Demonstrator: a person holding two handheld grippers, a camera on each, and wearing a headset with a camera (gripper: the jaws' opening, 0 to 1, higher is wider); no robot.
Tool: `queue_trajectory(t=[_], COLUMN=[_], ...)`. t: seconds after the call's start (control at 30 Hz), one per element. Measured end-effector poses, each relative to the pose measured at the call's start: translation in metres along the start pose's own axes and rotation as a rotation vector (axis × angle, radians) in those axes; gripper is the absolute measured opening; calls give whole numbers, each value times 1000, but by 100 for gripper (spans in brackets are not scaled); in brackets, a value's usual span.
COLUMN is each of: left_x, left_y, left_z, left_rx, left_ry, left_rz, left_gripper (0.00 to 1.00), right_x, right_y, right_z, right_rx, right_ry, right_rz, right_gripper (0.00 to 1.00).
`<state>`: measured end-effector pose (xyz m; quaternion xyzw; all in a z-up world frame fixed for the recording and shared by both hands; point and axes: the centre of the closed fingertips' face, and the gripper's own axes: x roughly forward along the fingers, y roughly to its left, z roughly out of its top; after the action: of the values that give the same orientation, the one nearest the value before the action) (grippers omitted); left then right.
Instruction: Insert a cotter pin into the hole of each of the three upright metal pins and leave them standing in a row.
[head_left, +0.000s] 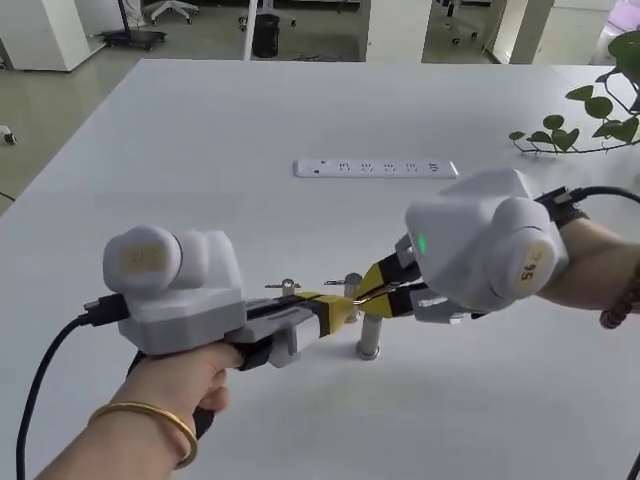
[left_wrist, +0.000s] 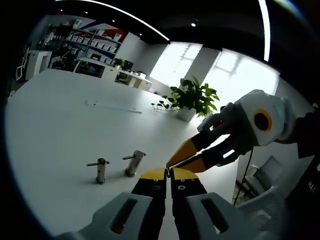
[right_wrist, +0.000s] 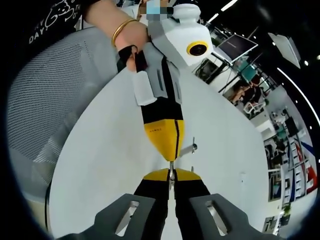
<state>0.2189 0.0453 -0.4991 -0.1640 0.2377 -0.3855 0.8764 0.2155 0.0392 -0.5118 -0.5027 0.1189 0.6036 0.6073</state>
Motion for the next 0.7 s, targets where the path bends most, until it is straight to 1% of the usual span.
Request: queue_trajectory(t=[0.1, 0.17, 0.33, 0.4, 0.43, 0.47, 0.53, 0.57, 0.6, 0.63, 0.7], left_x=[0, 0, -2, -3, -4, -4, -6, -7, -8, -9, -10], left_y=[3, 3, 5, 6, 7, 8, 10, 10, 10, 10, 12], left_z=[1, 2, 1, 1, 1, 1, 0, 0, 0, 0, 0], left_rx=[0, 12, 35, 44, 50, 53, 62, 66, 73, 82, 96], left_ry=[-6, -6, -4, -2, -1, 1, 3, 3, 2, 3, 8], left_rz=[4, 5, 10, 9, 12, 14, 13, 9, 5, 1, -2], left_gripper=[0, 0, 0, 0, 0, 0, 0, 0, 0, 0, 0], right_x=[1, 1, 1, 0, 0, 0, 0, -1, -1, -1, -2], right_y=[-2, -3, -4, -3, -3, -3, -1, 0, 1, 1, 1], right_z=[0, 1, 4, 5, 5, 4, 3, 2, 2, 3, 2], right_rx=[18, 37, 123, 172, 209, 221, 292, 348, 388, 446, 535], right_ry=[-8, -14, -54, -72, -77, -76, -90, -97, -103, -118, -138], right_rz=[-2, 2, 14, 27, 34, 37, 56, 66, 71, 79, 93], right_gripper=[0, 0, 0, 0, 0, 1, 3, 4, 5, 7, 10])
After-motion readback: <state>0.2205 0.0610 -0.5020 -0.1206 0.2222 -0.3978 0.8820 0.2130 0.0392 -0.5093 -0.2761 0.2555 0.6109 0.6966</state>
